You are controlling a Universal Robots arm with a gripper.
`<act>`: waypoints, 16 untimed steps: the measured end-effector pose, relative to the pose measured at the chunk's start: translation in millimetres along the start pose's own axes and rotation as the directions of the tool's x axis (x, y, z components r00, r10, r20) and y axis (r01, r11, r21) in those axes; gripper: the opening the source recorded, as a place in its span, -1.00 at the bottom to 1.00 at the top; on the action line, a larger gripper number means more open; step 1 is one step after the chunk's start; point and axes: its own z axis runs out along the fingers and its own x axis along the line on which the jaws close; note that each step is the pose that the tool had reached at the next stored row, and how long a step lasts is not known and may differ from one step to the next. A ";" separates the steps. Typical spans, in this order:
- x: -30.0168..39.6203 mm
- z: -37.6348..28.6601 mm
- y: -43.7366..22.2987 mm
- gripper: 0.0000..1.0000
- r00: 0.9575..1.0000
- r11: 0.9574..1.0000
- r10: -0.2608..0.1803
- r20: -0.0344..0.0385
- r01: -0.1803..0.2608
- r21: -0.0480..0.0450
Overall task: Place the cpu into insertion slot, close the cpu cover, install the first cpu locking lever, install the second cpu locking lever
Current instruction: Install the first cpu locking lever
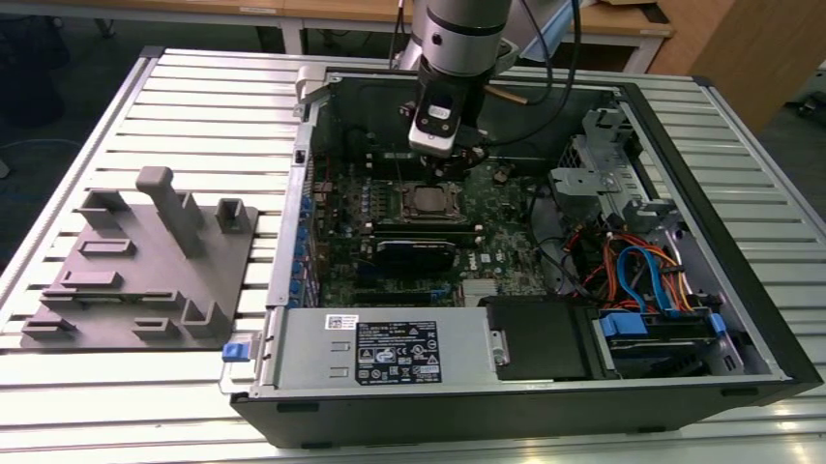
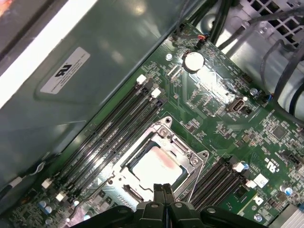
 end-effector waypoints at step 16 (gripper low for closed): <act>1.0 -5.8 -1.1 -0.80 0.990 0.990 -0.142 0.004 0.142 0.000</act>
